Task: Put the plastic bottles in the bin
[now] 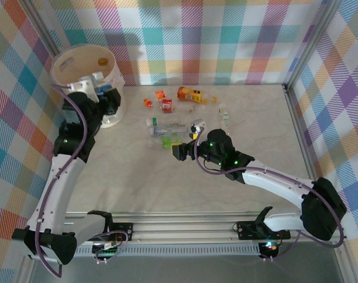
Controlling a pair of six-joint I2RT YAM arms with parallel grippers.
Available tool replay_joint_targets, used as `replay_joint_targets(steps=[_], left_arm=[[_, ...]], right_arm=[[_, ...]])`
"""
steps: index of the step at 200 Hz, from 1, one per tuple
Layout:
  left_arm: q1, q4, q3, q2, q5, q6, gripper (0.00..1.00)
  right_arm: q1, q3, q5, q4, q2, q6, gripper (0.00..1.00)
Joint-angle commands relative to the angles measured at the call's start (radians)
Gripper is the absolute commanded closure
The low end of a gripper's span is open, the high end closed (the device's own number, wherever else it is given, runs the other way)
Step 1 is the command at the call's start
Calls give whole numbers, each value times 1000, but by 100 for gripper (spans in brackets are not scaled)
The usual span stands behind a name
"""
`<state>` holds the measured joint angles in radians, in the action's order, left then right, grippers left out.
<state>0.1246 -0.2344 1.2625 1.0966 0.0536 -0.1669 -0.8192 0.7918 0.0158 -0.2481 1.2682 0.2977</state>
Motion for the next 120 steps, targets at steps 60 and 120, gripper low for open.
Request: replay_joint_targets(steps=[60, 120], left_arm=[[-58, -18, 364, 223, 78, 132, 58], [-192, -127, 666, 484, 21, 169, 57]], right_arm=[[-1, 33, -10, -39, -6, 7, 0], [-1, 25, 14, -14, -29, 14, 0]])
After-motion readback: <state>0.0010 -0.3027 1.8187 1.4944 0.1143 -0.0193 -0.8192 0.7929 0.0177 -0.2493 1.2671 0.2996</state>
